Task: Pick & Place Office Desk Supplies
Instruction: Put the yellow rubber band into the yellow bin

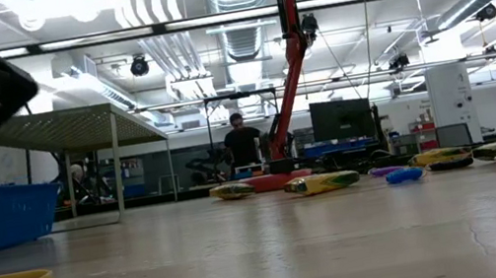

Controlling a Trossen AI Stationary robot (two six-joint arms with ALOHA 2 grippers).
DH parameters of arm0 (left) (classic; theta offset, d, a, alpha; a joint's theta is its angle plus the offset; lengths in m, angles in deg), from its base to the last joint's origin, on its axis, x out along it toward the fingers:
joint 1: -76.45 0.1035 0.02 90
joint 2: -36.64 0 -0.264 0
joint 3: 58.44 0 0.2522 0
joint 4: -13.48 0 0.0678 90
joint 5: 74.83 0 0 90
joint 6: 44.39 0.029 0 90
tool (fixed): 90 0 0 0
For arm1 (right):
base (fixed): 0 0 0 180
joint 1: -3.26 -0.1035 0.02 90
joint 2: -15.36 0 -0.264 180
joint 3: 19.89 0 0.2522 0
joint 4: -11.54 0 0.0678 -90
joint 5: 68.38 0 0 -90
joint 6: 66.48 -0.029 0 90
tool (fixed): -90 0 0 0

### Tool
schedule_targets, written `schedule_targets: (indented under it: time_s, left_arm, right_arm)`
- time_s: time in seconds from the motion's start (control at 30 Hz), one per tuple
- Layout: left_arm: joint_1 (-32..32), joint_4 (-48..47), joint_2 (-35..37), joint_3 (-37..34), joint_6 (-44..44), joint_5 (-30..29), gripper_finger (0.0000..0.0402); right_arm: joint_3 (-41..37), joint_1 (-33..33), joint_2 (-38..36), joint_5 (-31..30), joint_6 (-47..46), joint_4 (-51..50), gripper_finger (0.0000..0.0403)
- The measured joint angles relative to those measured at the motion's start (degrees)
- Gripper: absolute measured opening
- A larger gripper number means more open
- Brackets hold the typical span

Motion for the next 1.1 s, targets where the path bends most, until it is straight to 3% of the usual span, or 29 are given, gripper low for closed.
schedule_targets:
  time_s: [0.23, 0.67, 1.1]
  left_arm:
    - [-3.26, 3.36, 0.02, -0.04, -1.07, -3.76, 0.022]
    - [-2.87, 4.63, -2.74, -1.33, -4.51, -4.01, 0.0196]
    - [-0.97, 3.66, -7.96, 0.05, -4.13, 0.78, 0.0196]
  right_arm:
    - [0.0, 0.0, 0.0, 0.0, 0.0, 0.34, 0.0121]
    - [0.0, 0.0, 0.0, 0.02, 0.0, 0.57, 0.0121]
    - [0.02, 0.0, 0.0, 0.02, 0.0, 1.43, 0.0121]
